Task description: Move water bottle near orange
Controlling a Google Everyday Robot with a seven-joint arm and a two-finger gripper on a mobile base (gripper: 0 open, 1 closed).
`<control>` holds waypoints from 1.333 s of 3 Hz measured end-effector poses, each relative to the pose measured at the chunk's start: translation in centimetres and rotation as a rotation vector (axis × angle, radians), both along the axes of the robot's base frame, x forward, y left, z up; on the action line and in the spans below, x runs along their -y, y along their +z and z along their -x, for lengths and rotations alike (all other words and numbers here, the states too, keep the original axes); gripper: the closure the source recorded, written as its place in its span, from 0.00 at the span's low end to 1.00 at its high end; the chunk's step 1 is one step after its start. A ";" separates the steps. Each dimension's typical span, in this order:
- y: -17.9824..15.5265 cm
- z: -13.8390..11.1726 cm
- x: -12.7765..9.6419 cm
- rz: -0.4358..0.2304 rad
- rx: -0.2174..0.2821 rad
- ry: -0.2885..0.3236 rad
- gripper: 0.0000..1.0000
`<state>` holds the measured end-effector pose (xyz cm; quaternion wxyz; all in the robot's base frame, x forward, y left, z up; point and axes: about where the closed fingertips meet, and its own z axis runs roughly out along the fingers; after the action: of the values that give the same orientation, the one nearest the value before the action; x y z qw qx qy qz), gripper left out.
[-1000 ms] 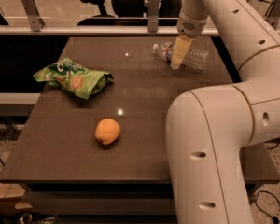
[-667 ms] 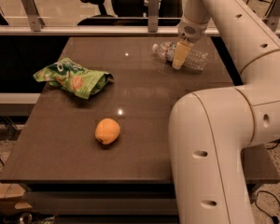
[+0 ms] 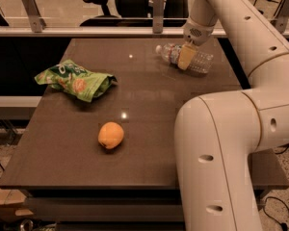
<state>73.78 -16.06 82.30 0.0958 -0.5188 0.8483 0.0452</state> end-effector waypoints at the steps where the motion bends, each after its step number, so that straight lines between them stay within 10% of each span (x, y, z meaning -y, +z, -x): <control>1: 2.6 0.2 1.0 0.033 0.050 -0.003 1.00; 4: 9.4 4.4 3.8 -0.014 0.201 0.115 1.00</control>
Offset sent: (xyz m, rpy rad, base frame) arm -0.0622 -0.0337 0.0935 -0.1115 -0.1164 0.0024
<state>69.33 -19.87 91.72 0.1813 -0.5678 0.8029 0.0043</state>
